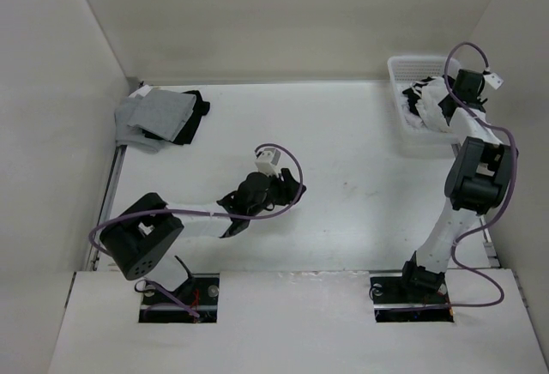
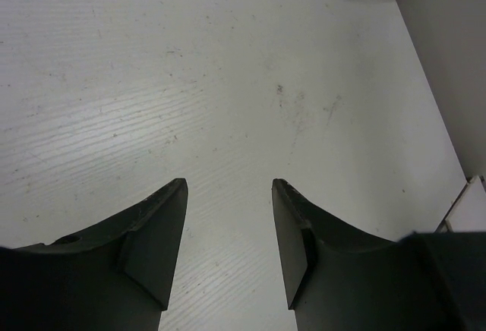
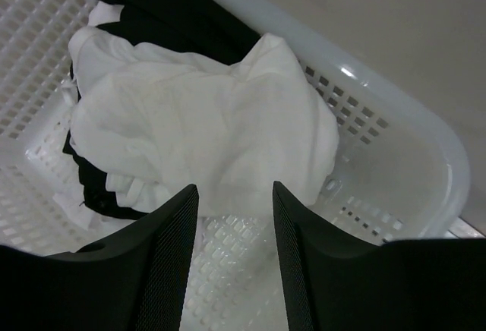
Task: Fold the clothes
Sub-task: Grab the tank top from the pile, then move the tank top to the center of the board, then flatten the tank top out
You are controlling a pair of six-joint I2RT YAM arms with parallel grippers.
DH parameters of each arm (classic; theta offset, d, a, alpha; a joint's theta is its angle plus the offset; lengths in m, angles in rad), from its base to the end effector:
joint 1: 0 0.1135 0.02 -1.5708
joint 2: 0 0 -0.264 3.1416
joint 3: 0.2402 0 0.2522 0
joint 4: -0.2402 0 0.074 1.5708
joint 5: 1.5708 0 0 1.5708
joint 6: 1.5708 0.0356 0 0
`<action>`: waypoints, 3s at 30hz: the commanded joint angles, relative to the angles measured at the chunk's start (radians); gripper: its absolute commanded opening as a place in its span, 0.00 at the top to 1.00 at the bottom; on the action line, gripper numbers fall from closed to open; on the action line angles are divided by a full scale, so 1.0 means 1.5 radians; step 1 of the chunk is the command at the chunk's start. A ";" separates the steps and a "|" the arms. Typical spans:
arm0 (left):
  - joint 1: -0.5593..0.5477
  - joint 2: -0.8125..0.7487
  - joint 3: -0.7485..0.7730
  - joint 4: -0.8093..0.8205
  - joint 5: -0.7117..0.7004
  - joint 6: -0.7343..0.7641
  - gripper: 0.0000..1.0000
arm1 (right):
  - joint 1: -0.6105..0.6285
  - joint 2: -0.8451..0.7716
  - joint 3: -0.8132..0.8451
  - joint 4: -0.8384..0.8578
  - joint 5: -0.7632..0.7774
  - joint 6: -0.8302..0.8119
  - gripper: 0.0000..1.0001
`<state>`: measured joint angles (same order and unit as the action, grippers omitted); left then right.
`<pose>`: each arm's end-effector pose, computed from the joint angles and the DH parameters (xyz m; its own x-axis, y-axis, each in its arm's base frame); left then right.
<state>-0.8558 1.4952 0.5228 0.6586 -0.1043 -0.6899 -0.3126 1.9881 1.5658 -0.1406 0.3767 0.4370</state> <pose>0.1940 -0.2178 0.1744 -0.5927 -0.2828 -0.7541 0.4004 0.7089 -0.5806 0.4390 -0.1557 0.2520 -0.2137 0.4827 -0.8493 0.7422 0.6455 0.1801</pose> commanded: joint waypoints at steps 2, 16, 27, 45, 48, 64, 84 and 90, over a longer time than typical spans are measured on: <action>0.008 0.014 -0.002 0.054 0.022 -0.009 0.53 | -0.010 0.047 0.073 0.014 -0.078 0.004 0.52; 0.011 0.039 0.012 0.059 0.034 -0.013 0.53 | -0.022 0.013 0.040 0.095 -0.120 0.052 1.00; 0.037 0.001 0.005 0.052 0.029 -0.017 0.54 | 0.162 -0.518 -0.279 0.277 -0.129 0.138 1.00; 0.261 -0.271 -0.094 -0.140 0.002 -0.073 0.55 | 0.561 -0.540 -0.408 0.344 -0.252 0.208 0.96; 0.264 -0.249 -0.103 -0.141 0.006 -0.068 0.55 | 0.523 -0.411 -0.430 0.399 -0.330 0.241 0.92; 0.205 -0.199 -0.100 -0.247 -0.041 -0.044 0.63 | 0.549 -0.410 -0.516 0.254 -0.256 0.162 0.93; 0.077 -0.161 -0.077 -0.441 -0.057 -0.094 0.63 | 0.639 -0.216 -0.355 0.187 -0.203 0.081 0.61; 0.076 -0.156 -0.068 -0.454 -0.048 -0.091 0.80 | 0.630 -0.195 -0.370 0.184 -0.183 0.092 0.57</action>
<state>-0.7341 1.2400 0.4072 0.0376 -0.1898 -0.8303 0.6426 1.6730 0.9981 0.1326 0.0612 0.5793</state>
